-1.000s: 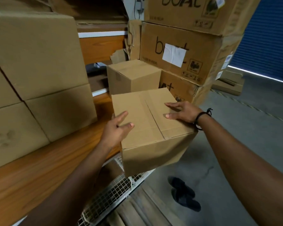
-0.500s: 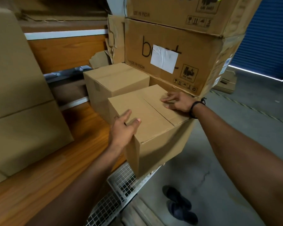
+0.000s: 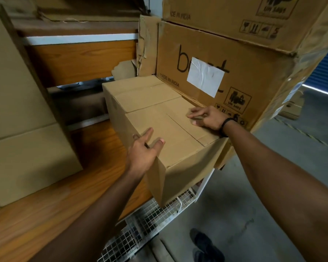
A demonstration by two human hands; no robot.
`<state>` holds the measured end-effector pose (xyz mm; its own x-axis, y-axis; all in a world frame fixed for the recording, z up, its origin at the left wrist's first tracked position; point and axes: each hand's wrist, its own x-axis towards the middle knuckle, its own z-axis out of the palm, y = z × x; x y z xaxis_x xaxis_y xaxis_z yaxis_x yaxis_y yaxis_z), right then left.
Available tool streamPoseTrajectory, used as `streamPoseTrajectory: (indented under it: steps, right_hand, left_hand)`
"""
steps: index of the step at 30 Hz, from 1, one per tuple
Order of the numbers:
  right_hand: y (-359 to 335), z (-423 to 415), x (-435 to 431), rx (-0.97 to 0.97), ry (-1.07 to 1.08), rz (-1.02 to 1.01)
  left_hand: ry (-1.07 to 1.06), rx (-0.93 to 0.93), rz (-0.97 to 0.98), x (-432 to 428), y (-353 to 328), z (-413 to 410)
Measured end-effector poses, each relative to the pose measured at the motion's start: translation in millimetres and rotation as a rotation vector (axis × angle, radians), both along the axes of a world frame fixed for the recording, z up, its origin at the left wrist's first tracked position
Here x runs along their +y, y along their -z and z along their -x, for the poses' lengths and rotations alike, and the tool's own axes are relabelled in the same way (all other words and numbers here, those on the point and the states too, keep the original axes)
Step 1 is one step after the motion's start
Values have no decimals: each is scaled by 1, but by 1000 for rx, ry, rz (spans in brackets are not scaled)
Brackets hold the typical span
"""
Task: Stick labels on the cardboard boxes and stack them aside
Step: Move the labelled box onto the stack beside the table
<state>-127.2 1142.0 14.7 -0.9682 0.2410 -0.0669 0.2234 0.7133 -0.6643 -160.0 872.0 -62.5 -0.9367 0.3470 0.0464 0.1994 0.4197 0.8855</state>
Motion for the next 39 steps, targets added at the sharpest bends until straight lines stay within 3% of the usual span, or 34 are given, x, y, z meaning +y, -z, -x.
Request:
streamPoseTrajectory:
  steps: [11, 39]
  right_hand:
    - [14, 12, 22, 28, -72, -45]
    - [8, 3, 16, 19, -74, -137]
  left_hand:
    - [-51, 17, 81, 5, 4, 2]
    - [-44, 32, 7, 6, -9, -2]
